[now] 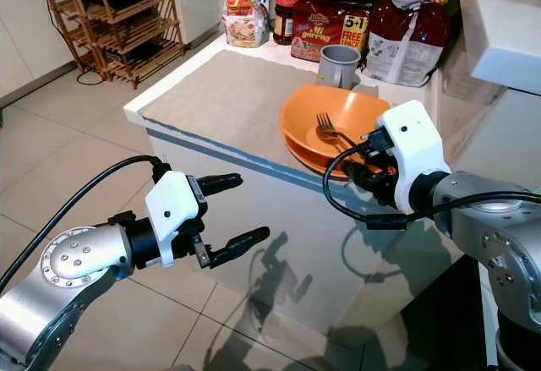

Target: Setting the table

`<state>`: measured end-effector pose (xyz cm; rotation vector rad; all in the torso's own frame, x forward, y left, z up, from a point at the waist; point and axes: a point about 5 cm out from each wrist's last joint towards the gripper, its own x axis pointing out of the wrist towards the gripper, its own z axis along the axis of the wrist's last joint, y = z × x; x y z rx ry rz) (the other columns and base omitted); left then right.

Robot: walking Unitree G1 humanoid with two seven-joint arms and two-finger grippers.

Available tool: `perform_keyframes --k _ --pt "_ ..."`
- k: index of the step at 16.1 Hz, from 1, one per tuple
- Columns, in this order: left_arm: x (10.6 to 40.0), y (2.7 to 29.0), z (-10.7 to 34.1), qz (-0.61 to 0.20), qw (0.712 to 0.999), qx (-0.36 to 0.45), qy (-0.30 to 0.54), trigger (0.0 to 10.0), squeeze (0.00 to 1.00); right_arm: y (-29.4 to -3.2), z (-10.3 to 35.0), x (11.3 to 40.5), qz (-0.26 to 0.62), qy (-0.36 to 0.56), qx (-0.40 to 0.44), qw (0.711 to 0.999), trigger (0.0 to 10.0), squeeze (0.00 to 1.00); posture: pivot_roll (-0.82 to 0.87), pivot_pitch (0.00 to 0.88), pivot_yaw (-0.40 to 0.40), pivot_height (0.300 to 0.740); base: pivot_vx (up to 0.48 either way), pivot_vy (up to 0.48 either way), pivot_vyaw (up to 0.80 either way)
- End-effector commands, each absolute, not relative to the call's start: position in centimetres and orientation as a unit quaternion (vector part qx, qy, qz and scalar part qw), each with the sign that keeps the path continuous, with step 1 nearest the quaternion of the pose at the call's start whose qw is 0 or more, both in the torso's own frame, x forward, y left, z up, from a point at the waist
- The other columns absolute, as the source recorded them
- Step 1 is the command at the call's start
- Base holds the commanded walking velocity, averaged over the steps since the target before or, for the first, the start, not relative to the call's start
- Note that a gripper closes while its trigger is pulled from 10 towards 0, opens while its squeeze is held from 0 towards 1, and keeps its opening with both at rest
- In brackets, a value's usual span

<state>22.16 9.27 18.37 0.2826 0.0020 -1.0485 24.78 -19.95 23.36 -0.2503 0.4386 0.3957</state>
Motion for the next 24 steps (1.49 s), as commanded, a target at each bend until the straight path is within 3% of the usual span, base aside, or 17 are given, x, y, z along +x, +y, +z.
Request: perform_keyframes --k 1,2,5,6,17,24 --pt "21.8 9.1 18.7 -0.507 0.85 0.139 -0.005 10.0 0.0 -20.3 23.1 24.9 0.185 0.224 -0.133 0.948 1.2 0.0 -0.07 0.0 -0.026 0.74 0.0 0.0 0.0" --pt "21.8 9.1 18.7 -0.507 0.85 0.139 -0.004 10.0 0.0 -20.3 23.1 24.9 0.183 0.224 -0.134 0.948 0.3 0.0 -0.07 0.0 -0.027 0.74 0.0 0.0 0.0" --pt "21.8 9.1 18.7 -0.508 0.85 0.138 -0.004 10.0 0.0 -20.3 23.1 25.0 0.184 0.223 -0.136 0.948 0.4 0.0 -0.07 0.0 -0.029 0.74 0.0 0.0 0.0" --pt "21.8 9.1 18.7 -0.508 0.85 0.138 -0.004 10.0 0.0 -20.4 23.1 25.1 0.184 0.222 -0.136 0.948 0.0 0.0 -0.07 0.0 -0.03 0.74 0.0 0.0 0.0" --pt "21.8 9.2 18.7 -0.509 0.85 0.14 -0.004 10.0 0.0 -20.7 23.6 25.5 0.177 0.207 -0.137 0.953 0.0 0.0 -0.07 0.0 -0.027 0.74 0.0 0.0 0.0" --pt "21.8 9.1 18.8 -0.508 0.85 0.14 -0.005 10.0 0.0 -21.6 26.1 26.9 0.127 0.136 -0.103 0.977 0.0 0.0 -0.07 0.0 -0.03 0.74 0.0 0.0 0.0"
